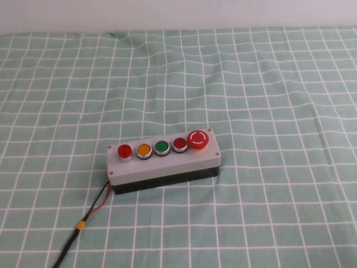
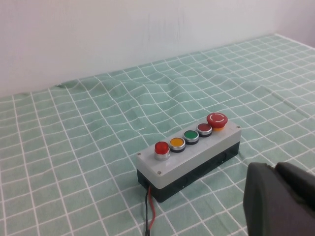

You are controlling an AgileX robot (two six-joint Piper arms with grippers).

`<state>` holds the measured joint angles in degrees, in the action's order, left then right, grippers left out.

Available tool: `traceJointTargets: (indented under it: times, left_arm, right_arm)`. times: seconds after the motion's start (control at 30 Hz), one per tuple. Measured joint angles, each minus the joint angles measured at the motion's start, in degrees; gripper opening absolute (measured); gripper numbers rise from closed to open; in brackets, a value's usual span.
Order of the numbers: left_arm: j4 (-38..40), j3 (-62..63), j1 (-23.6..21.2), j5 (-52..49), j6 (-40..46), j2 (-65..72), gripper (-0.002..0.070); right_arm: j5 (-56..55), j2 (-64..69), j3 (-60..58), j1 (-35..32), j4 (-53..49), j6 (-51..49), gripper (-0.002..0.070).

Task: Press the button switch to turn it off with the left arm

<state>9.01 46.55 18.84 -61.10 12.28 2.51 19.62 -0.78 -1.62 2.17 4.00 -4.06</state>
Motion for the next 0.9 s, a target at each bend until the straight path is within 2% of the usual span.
traceJointTargets:
  times: [0.63, 0.9]
  left_arm:
    - [-0.32, 0.00, 0.00, -0.25, 0.00, 0.00, -0.0002]
    - [-0.32, -4.28, 0.00, 6.45, 0.00, 0.00, -0.0002]
  right_arm:
    - [0.00, 0.00, 0.00, 0.00, 0.00, 0.00, -0.0017]
    - [0.00, 0.00, 0.00, 0.00, 0.00, 0.00, -0.0017]
